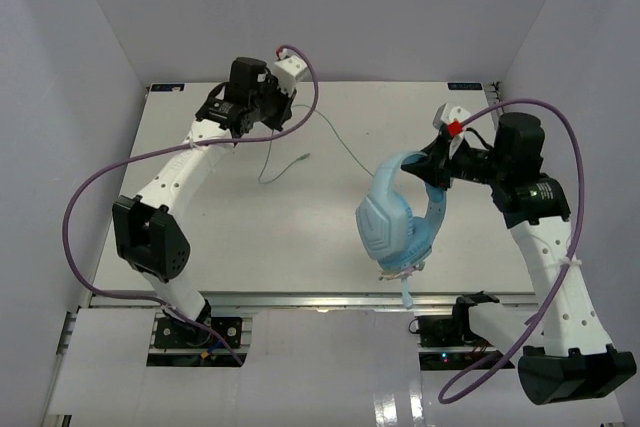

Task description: Wrap the headphones

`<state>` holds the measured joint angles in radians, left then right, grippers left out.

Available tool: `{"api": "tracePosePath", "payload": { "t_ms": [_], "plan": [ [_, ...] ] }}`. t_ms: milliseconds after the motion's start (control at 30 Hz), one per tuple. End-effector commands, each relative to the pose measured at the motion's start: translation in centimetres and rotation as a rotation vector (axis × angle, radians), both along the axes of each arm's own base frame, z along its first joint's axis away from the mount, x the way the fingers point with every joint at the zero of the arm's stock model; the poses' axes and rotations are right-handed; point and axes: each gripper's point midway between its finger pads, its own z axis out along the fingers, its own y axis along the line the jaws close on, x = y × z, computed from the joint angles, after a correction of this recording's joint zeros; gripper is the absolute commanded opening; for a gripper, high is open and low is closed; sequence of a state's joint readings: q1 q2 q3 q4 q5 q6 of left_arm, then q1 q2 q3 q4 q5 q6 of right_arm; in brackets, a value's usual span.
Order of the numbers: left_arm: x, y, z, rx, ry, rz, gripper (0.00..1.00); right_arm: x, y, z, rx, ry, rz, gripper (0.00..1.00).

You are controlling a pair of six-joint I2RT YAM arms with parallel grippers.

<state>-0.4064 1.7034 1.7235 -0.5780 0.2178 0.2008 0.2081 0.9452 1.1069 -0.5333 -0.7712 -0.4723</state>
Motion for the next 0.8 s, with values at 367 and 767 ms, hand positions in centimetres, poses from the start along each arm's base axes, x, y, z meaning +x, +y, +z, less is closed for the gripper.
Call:
{"api": "tracePosePath", "payload": {
  "t_ms": [367, 767],
  "plan": [
    [-11.6, -4.5, 11.1, -0.425, 0.220, -0.089, 0.00, 11.8, -2.4, -3.7, -0.016, -0.026, -0.945, 0.08],
    [-15.9, -4.3, 10.9, -0.367, 0.309, -0.121, 0.00, 17.2, -1.3, -0.9, 0.055, -0.145, -1.056, 0.08]
  ]
}}
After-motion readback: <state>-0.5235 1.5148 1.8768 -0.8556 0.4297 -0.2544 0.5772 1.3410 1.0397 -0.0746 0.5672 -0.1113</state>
